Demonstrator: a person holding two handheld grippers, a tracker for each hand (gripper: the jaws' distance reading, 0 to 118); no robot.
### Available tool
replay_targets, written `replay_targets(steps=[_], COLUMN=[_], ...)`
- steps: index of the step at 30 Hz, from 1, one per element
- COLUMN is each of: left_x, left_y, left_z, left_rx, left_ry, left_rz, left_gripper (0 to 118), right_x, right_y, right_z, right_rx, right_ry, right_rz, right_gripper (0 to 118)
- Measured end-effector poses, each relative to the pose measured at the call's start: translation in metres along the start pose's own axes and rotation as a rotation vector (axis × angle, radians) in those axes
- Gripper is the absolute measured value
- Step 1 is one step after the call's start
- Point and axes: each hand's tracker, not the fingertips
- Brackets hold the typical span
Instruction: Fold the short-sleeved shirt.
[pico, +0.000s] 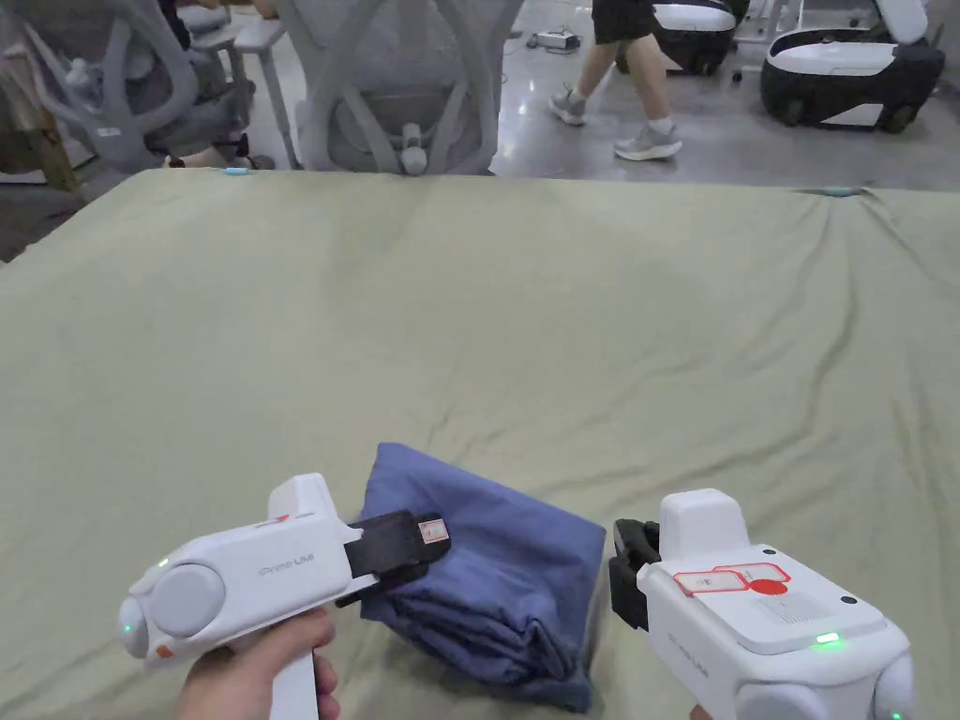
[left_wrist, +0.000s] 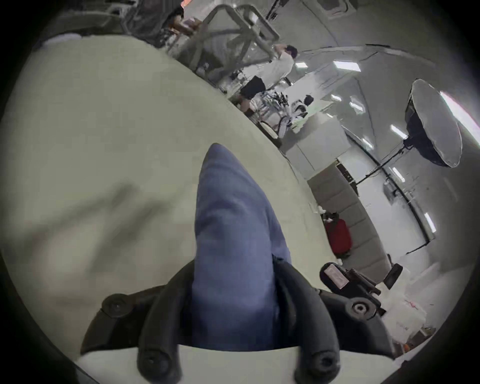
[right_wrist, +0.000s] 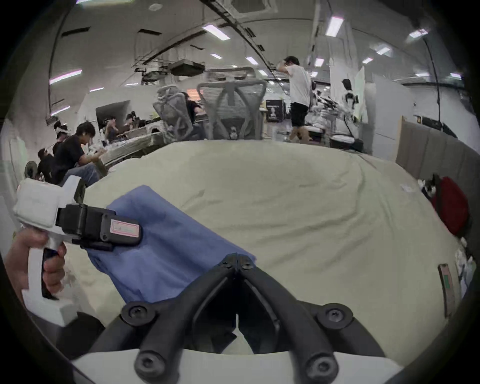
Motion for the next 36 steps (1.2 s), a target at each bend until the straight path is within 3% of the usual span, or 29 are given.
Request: replay_targets(steps=[9, 15, 20, 22, 24, 25, 28, 29, 30, 32, 34, 36], left_x=[-0.133, -0.203, -0.213, -0.213, -0.213, -0.213, -0.21, -0.209, -0.205, -0.189, -0.162, -0.124], left_y=[0.108, 0.149, 0.142, 0.138, 0.139, 0.142, 0.147, 0.148, 0.147, 0.142, 0.135, 0.122], left_z=[0.094, 0.111, 0.103, 0.107, 0.122, 0.133, 0.163, 0.173, 0.179, 0.183, 0.177, 0.163], left_rx=[-0.003, 0.004, -0.019, 0.001, 0.053, 0.07, 0.147, 0.159, 0.165, 0.181, 0.19, 0.194], left_ry=[0.162, 0.262, 0.246, 0.254, 0.29, 0.301, 0.351, 0.364, 0.353, 0.36, 0.46, 0.464], left_rz=[-0.033, 0.001, -0.01, -0.023, -0.022, -0.027, -0.013, 0.013, 0.021, 0.01, -0.103, -0.194], left_gripper=[29, 29, 30, 39, 72, 81, 86, 81, 65, 5, 0, 0], right_x=[-0.109, -0.131, -0.129, -0.126, -0.123, -0.122, -0.117, -0.114, -0.112, -0.104, -0.093, -0.076], right_y=[0.013, 0.015, 0.019, 0.019, 0.021, 0.022, 0.022, 0.022, 0.022, 0.023, 0.026, 0.028], right_z=[-0.049, -0.07, -0.075, -0.075, -0.074, -0.073, -0.069, -0.067, -0.065, -0.058, -0.048, -0.035], right_rx=[-0.003, -0.033, -0.04, -0.041, -0.04, -0.038, -0.03, -0.028, -0.023, -0.009, 0.01, 0.036], right_ry=[0.113, 0.123, 0.108, 0.108, 0.104, 0.104, 0.103, 0.102, 0.098, 0.088, 0.068, 0.044], right_rz=[0.055, 0.094, 0.105, 0.101, 0.097, 0.095, 0.08, 0.076, 0.07, 0.057, 0.048, 0.031], right_gripper=[0, 0, 0, 0, 0, 0, 0, 0, 0, 0, 0, 0])
